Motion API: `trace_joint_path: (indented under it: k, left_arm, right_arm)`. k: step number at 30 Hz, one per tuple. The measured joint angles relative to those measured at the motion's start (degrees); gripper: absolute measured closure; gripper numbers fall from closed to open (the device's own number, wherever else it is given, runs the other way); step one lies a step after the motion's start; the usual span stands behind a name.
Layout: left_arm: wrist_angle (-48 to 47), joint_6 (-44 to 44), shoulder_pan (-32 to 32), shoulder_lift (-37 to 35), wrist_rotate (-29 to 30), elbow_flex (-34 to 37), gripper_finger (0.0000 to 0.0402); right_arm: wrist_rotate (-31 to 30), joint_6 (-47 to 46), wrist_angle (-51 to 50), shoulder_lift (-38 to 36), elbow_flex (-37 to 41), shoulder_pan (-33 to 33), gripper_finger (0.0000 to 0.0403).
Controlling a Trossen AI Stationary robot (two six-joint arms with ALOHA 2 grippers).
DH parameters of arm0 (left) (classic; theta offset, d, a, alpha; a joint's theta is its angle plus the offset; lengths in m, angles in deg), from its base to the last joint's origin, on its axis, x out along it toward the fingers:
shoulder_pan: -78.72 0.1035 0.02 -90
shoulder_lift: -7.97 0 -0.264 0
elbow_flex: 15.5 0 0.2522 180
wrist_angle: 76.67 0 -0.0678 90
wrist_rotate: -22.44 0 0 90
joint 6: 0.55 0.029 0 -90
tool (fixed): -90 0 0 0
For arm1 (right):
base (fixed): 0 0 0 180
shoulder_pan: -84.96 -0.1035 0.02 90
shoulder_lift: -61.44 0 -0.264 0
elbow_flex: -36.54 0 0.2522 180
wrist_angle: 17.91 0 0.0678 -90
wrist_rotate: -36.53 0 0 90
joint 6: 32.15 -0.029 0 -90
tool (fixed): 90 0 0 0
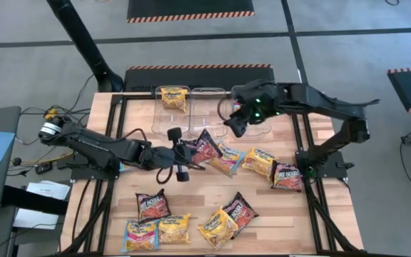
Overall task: Sort Maruchan noodles
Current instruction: Put the black noodle pack in the middle transparent bin
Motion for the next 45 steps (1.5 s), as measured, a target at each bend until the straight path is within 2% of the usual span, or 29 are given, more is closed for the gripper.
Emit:
trace_joint_path:
  k: [5,10,14,19,30,36,41,45]
  left_arm:
    - [0.43,0.42,1.25,0.00,0.19,-0.02,0.0401]
    - [0.36,0.44,2.16,0.00,0.17,-0.02,0.0401]
    - [0.33,0.44,2.61,0.00,0.21,-0.02,0.0401]
    - [0.33,1.31,2.61,0.00,0.83,-0.02,0.0401]
    - [1.11,1.72,2.61,0.00,1.38,-0.02,0.0401]
    - [4.41,4.88,2.75,0.00,1.42,-0.04,0.0401]
    - [5.10,6.06,3.09,0.00,1.40,-0.04,0.0401]
    - [5.37,6.14,3.37,0.00,1.56,-0.04,0.0401]
  right_arm:
    - [9.64,4.91,4.43,3.93,-0.02,3.32,0.0172]
    - [15.21,9.59,6.31,7.21,-0.04,5.96,0.0172]
    - [21.71,10.26,7.94,9.47,0.01,7.86,0.0172]
    - [26.44,11.56,9.42,12.06,-0.02,9.84,0.0172]
    - [31.79,14.55,11.78,14.03,0.03,13.25,0.0172]
    - [32.53,17.07,13.14,15.45,0.04,13.43,0.0172]
    - [37.32,17.28,13.47,15.75,0.00,13.52,0.0172]
    - [37.98,17.69,13.14,15.75,0.00,13.41,0.0172]
